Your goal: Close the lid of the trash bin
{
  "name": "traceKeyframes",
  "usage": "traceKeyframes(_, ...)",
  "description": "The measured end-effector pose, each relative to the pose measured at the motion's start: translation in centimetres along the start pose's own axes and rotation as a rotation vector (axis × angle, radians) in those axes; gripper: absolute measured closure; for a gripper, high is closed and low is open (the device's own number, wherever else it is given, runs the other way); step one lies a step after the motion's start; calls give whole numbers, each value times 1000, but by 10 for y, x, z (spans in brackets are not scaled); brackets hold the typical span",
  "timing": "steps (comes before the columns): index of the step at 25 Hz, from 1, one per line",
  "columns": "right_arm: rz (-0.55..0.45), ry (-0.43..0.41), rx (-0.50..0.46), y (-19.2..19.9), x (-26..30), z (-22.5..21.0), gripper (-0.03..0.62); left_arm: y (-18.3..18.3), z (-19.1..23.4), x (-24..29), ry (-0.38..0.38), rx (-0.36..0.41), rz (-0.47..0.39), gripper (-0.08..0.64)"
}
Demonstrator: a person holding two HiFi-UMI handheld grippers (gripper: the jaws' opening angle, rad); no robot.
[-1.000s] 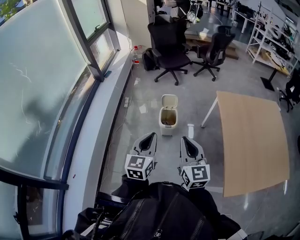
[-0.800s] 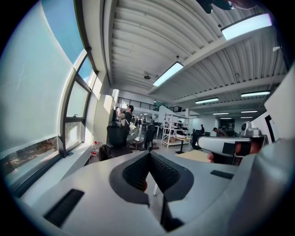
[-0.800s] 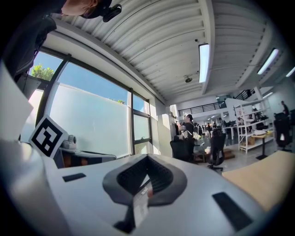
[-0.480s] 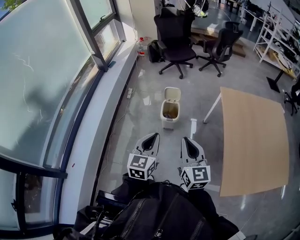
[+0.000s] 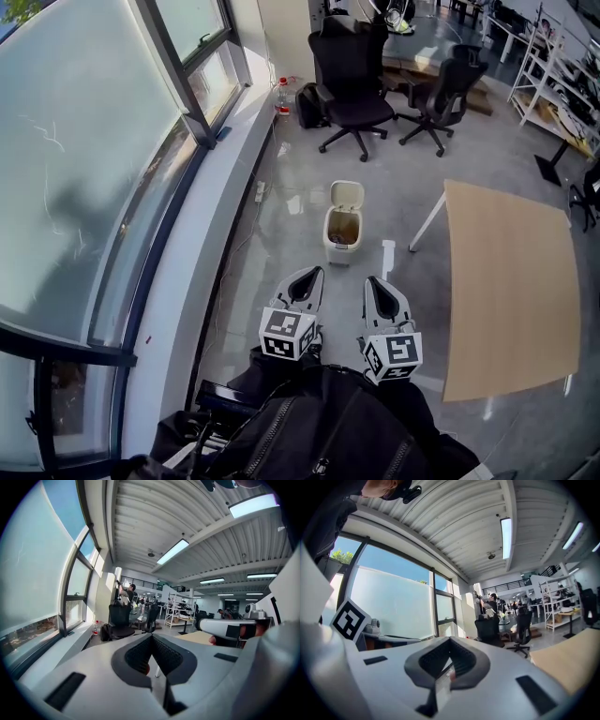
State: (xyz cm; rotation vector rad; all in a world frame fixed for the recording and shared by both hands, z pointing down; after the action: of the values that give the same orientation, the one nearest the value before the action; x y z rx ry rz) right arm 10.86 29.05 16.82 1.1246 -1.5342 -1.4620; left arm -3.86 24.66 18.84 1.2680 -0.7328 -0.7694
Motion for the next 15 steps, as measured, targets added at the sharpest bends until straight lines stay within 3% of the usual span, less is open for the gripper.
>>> traceKeyframes(9,-14,9,-19,-20,38,-19,588,-24,14,41,20,1,-17,560)
traceKeyframes(15,13,32,-26,3,102,-20,588,-13,71,80,38,-20,0,560)
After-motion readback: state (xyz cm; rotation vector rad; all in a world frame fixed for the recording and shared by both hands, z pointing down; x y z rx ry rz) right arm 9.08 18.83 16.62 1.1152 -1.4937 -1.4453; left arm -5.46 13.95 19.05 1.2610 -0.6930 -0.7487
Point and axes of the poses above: the fingertips, and each gripper's own axes: x forward along the fingers, z to its left, y out of its underside, the point moved 5 cm from there along -x, backward along the fingers, and after that the axes turned 9 degrees about -z, right-handed, at the moved point
